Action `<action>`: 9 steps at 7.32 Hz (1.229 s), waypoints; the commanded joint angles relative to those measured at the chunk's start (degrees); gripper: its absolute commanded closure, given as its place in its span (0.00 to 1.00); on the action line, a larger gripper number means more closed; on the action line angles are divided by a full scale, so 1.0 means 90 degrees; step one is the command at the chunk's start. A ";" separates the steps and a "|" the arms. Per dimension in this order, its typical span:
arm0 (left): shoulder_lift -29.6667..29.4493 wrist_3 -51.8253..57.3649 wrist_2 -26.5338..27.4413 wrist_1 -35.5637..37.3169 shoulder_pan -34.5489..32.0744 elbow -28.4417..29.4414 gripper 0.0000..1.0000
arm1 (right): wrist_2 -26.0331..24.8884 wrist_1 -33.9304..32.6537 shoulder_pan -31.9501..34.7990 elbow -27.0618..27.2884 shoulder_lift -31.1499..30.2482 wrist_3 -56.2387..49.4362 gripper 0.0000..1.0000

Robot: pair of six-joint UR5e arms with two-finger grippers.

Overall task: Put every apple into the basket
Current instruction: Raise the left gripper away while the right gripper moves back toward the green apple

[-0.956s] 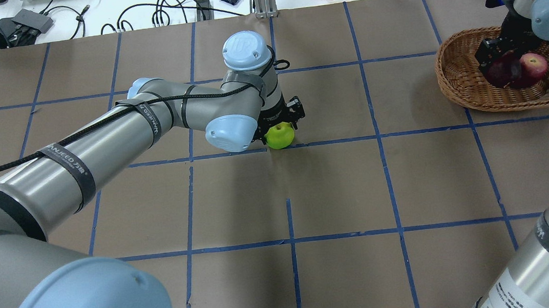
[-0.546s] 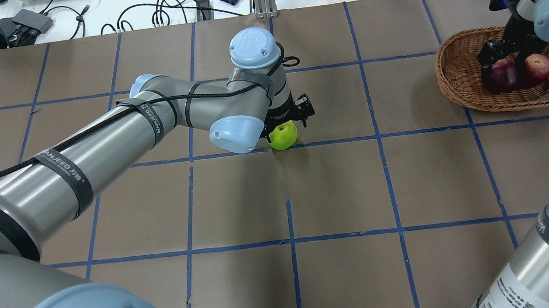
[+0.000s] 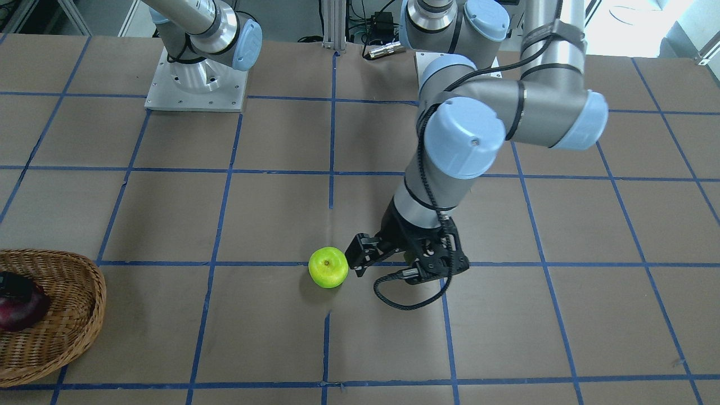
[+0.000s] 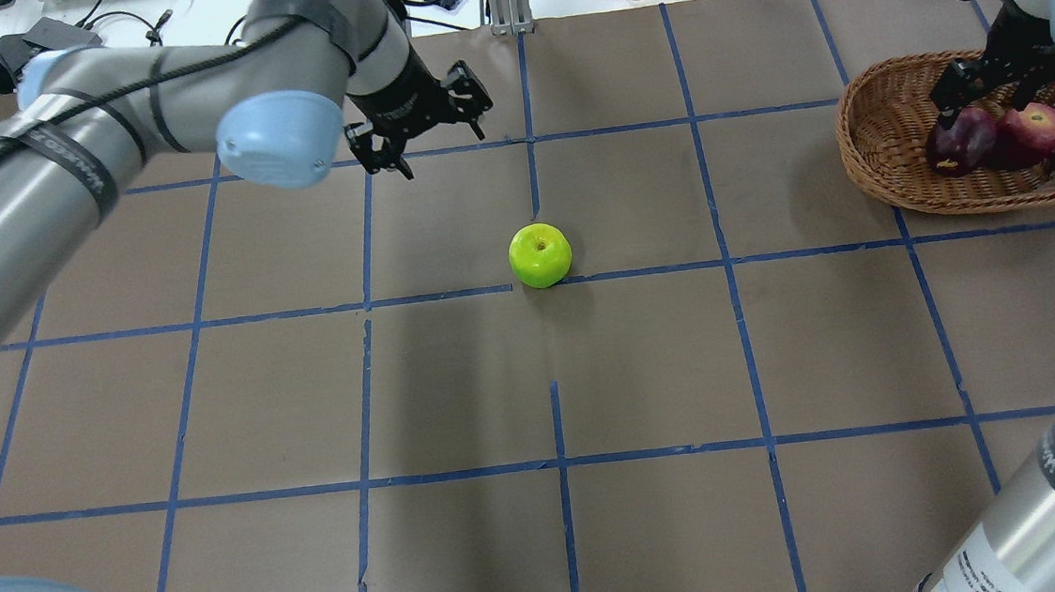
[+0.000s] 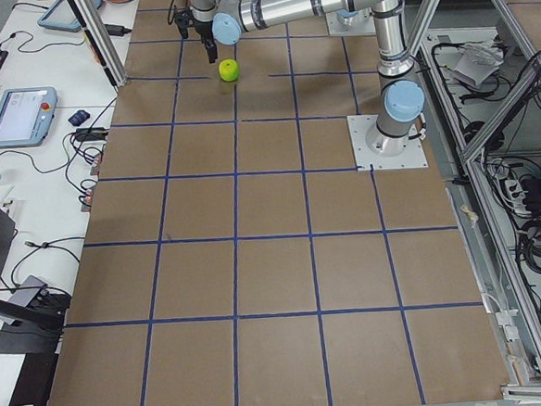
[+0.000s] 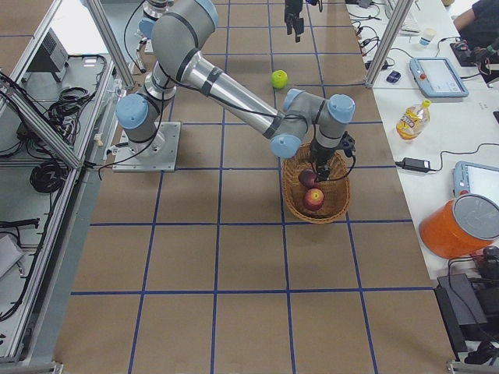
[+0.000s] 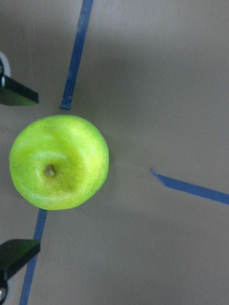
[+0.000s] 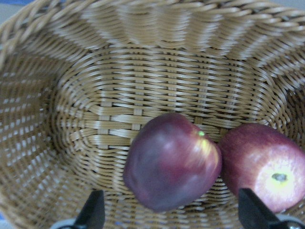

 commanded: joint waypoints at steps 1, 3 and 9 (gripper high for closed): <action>0.0526 0.1651 0.0153 -0.1454 0.1009 0.0628 0.00 | 0.0150 0.0854 0.0719 0.0015 -0.0843 0.0106 0.00; 0.1005 0.3489 0.0494 -0.1676 0.1736 0.0534 0.00 | 0.0247 0.1081 0.2074 0.0025 -0.1052 0.1485 0.00; 0.1661 0.3098 0.0898 -0.2076 0.1143 0.0123 0.00 | 0.1332 0.0271 0.4501 0.0063 -0.0166 0.5747 0.00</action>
